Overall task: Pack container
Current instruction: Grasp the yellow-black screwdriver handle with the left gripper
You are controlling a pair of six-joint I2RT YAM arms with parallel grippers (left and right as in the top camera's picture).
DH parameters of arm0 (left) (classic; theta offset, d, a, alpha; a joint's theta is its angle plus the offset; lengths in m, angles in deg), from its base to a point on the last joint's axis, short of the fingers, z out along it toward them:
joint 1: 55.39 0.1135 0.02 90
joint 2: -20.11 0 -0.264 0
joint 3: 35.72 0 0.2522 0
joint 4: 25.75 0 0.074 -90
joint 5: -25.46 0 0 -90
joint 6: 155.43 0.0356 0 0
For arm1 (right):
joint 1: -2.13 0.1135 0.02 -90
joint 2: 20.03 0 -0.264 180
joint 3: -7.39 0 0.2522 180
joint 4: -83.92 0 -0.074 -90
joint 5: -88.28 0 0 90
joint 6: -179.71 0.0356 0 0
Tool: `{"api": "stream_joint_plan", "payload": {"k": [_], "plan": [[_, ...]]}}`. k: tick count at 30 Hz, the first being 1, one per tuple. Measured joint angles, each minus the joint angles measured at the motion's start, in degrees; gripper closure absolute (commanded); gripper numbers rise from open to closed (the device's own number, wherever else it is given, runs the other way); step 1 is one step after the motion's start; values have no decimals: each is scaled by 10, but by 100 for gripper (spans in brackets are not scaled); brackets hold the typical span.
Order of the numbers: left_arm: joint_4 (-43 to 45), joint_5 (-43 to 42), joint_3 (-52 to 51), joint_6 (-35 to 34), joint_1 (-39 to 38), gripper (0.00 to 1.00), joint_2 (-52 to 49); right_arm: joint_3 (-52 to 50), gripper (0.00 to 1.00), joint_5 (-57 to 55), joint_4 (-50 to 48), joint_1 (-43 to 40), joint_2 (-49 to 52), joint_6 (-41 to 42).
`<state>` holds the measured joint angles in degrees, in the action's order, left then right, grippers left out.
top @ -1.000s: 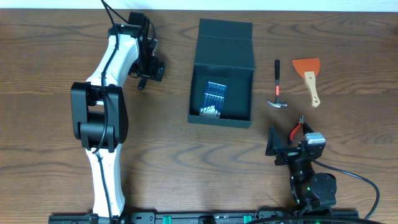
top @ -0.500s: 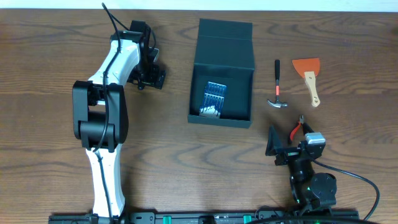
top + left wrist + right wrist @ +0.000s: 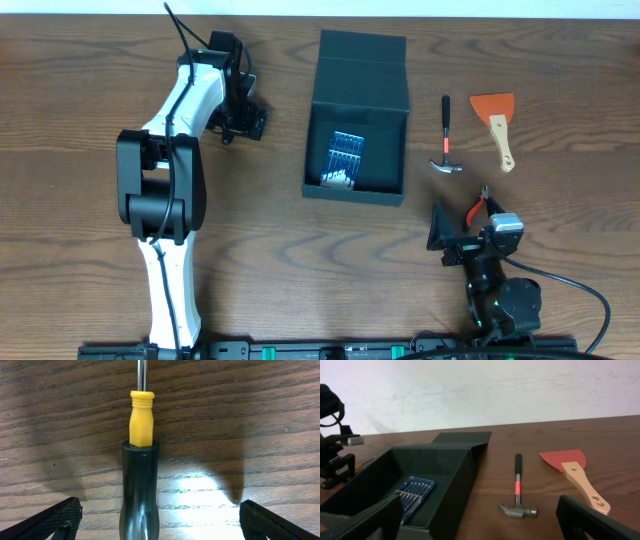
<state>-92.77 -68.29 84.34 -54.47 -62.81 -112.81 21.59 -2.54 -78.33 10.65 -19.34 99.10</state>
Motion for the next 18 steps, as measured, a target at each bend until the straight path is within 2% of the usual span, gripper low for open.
{"api": "stream_joint_plan", "payload": {"k": [6,11,18], "plan": [[6,0,0,1,0,0,-2,0,1,0,0,0,0,0],[2,-4,1,3,0,11,-10,0,1,0,0,0,0,0],[4,-4,1,8,0,35,-10,0,1,0,0,0,0,0]]}}
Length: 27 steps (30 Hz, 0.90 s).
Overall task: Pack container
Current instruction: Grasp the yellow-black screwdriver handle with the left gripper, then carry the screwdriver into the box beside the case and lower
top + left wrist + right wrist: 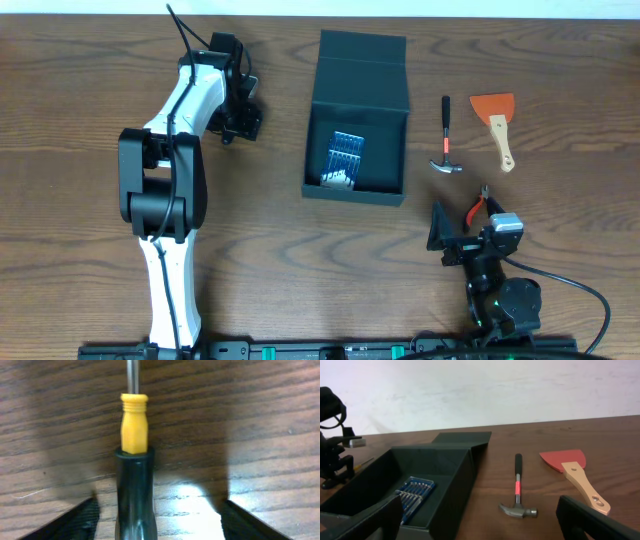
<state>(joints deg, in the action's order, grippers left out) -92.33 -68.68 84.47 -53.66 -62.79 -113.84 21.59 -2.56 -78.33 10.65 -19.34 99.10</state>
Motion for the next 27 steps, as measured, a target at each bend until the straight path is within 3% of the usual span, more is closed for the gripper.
{"api": "stream_joint_plan", "payload": {"k": [3,8,12,18,23,27], "plan": [[2,0,0,1,0,43,0,0,1,0,0,0,0,0],[3,0,0,3,0,46,0,0,1,0,0,0,0,0],[2,0,0,1,0,61,0,0,1,0,0,0,0,0],[1,0,0,3,0,64,0,0,1,0,0,0,0,0],[-5,2,0,2,0,80,0,0,1,0,0,0,0,0],[-8,2,1,2,0,88,0,0,1,0,0,0,0,0]]}}
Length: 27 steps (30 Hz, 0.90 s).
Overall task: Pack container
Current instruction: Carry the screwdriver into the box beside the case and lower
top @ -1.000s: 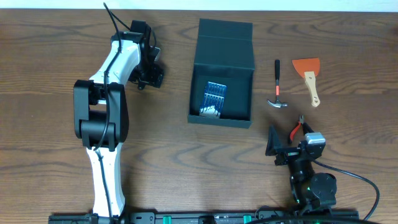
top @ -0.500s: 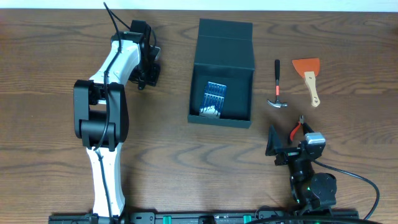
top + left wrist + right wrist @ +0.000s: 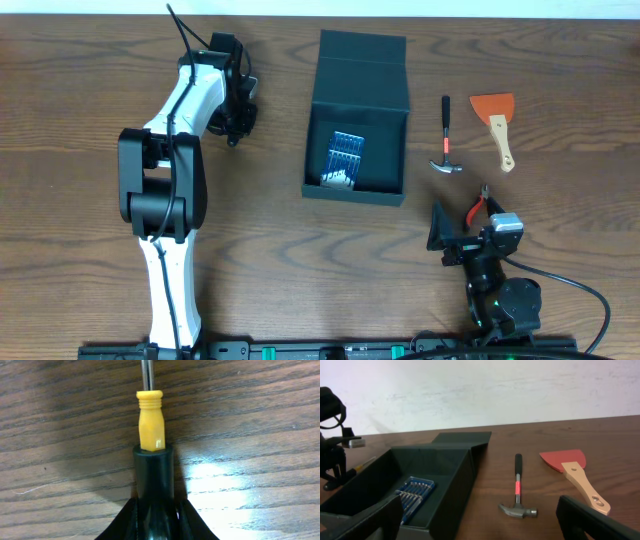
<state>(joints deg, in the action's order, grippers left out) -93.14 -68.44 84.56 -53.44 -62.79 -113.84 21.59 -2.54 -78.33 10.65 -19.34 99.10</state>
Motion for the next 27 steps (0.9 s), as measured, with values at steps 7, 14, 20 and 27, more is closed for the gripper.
{"api": "stream_joint_plan", "payload": {"k": [7,14,20,27], "plan": [[-2,0,0,-1,0,94,0,0,1,0,0,0,0,0],[-4,0,1,-1,0,94,0,0,1,0,0,0,0,0],[-20,0,6,-1,0,94,0,0,1,0,0,0,0,0],[-21,0,6,-1,0,94,38,0,1,0,0,0,0,0]]}}
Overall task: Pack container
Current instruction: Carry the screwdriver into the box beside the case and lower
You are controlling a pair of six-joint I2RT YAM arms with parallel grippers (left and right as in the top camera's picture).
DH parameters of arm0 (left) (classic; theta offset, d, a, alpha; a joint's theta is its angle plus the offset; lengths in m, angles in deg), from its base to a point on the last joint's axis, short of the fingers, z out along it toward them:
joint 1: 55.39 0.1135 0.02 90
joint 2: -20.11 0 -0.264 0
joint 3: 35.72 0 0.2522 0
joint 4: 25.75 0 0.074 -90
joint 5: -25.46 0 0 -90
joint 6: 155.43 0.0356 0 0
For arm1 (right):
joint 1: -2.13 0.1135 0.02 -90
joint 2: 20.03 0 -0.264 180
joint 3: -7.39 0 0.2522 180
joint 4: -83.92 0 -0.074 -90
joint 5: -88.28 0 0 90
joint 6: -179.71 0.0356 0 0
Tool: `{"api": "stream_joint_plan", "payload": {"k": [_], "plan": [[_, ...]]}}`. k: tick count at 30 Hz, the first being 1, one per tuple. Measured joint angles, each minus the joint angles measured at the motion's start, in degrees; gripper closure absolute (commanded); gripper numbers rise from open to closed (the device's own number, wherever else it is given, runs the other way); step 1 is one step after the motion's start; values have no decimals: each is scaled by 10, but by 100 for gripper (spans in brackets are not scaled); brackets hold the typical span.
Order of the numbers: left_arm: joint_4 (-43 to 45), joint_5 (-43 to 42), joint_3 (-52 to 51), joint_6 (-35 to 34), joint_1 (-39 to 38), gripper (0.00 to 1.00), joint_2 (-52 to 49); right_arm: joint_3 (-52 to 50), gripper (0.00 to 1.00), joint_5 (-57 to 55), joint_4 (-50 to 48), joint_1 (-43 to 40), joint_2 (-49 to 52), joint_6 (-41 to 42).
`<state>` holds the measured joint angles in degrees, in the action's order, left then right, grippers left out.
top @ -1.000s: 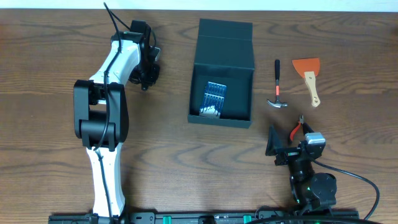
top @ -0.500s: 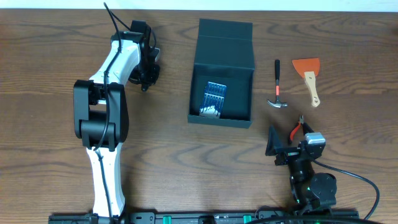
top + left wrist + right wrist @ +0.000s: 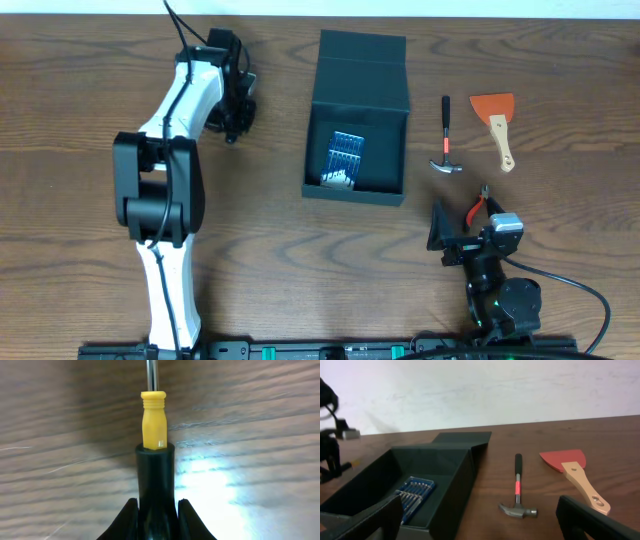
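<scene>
A screwdriver (image 3: 153,420) with a black handle, yellow collar and steel shaft points away from the camera, and my left gripper (image 3: 156,505) is shut on its handle. The wood beneath it is blurred. Overhead, that gripper (image 3: 237,110) is left of the open black box (image 3: 355,195), which holds a blue bit set (image 3: 343,155). My right gripper (image 3: 462,235) rests open at the front right with nothing between its fingers. It looks out at the box (image 3: 455,485) and the bit set (image 3: 412,492).
A small hammer (image 3: 445,140) and a red scraper with a wooden handle (image 3: 497,125) lie right of the box. Red-handled pliers (image 3: 478,207) lie just beyond the right gripper. The box lid (image 3: 362,70) stands open at the far side.
My left gripper stays shut on the screwdriver handle. The arm has shifted slightly left in the overhead view, and the wood under the screwdriver is now blurred. The right arm is still.
My left jaws first stood wide open on either side of the screwdriver handle lying on the table. They then stood closer to it, and after that were shut on the handle. Now the gripper still holds it, slightly shifted. The right arm stayed put throughout.
</scene>
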<state>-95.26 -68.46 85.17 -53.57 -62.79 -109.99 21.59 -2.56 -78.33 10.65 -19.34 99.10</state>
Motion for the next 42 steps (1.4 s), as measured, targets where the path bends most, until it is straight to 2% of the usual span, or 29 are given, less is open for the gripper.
{"api": "stream_joint_plan", "payload": {"k": [13,23,35,42], "plan": [[-62,-6,6,-29,-23,94,144,0,1,0,0,0,0,0],[-80,-9,6,-33,-137,94,186,0,1,0,0,0,0,0],[-82,-16,6,-103,-284,94,186,0,1,0,0,0,0,0],[-84,-12,6,-175,-313,94,186,0,1,0,0,0,0,0]]}}
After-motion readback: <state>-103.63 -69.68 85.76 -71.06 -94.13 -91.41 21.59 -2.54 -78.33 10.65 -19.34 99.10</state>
